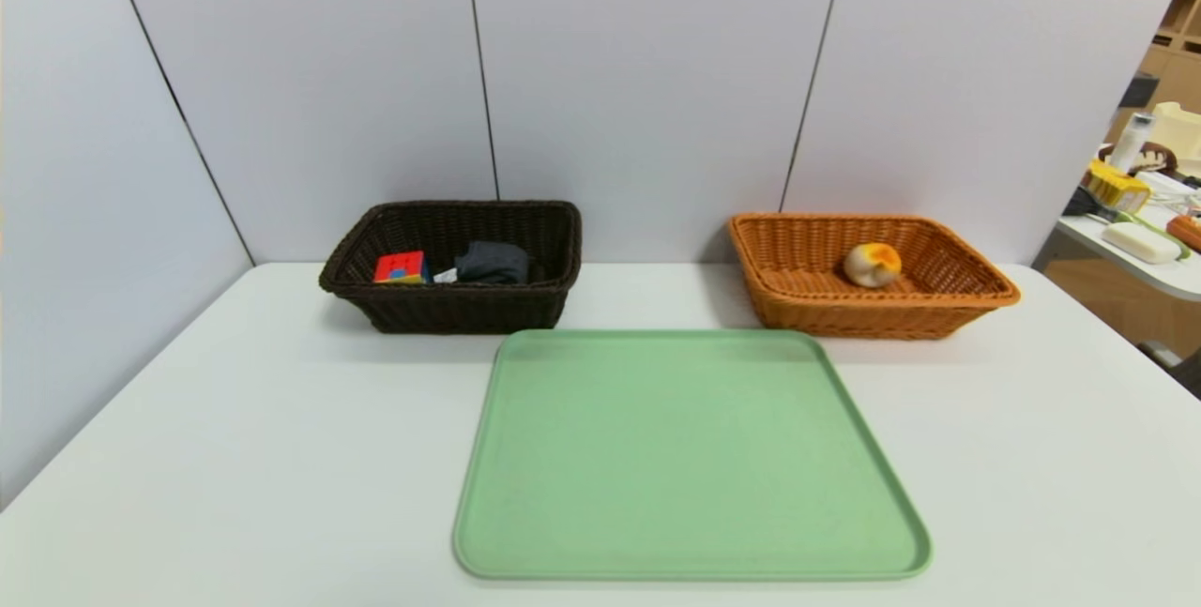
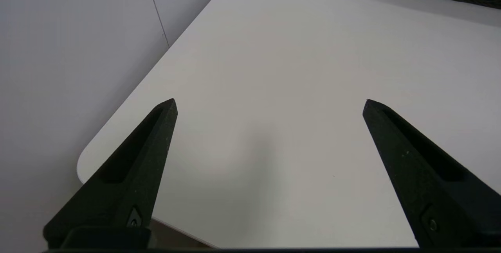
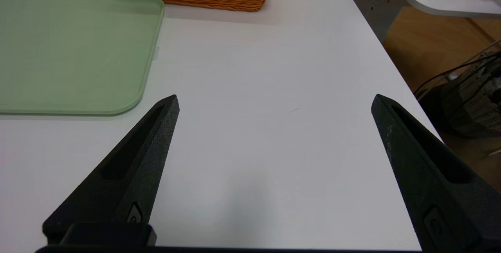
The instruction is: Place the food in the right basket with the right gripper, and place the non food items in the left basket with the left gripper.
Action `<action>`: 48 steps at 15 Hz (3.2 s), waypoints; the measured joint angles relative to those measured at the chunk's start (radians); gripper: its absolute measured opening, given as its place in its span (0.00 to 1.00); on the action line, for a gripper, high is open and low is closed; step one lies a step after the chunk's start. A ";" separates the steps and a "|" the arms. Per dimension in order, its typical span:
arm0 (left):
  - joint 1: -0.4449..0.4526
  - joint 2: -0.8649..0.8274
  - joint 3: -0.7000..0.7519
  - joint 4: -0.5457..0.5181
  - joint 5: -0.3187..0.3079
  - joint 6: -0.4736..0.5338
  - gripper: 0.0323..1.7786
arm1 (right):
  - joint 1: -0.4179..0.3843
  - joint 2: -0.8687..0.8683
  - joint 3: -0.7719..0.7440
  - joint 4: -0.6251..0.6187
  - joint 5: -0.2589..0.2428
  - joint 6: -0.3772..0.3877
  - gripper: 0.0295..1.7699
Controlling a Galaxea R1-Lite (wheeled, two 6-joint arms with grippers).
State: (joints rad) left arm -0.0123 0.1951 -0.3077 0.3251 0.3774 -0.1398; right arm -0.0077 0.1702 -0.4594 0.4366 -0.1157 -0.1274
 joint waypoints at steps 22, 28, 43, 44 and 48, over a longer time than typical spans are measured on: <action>0.014 -0.194 0.296 -0.455 -0.204 0.278 0.95 | 0.005 -0.171 0.458 -0.523 0.132 -0.123 0.96; 0.014 -0.195 0.305 -0.376 -0.371 0.206 0.95 | 0.006 -0.171 0.458 -0.435 0.172 -0.006 0.96; 0.014 -0.195 0.306 -0.325 -0.379 0.146 0.95 | 0.006 -0.171 0.458 -0.444 0.165 0.040 0.96; 0.014 -0.195 0.306 -0.325 -0.379 0.146 0.95 | 0.006 -0.171 0.458 -0.442 0.165 0.039 0.96; 0.014 -0.195 0.306 -0.325 -0.379 0.146 0.95 | 0.006 -0.171 0.458 -0.443 0.152 0.041 0.96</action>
State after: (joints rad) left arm 0.0013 0.0000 -0.0013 0.0000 -0.0017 0.0062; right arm -0.0017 -0.0013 -0.0013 -0.0066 0.0360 -0.0860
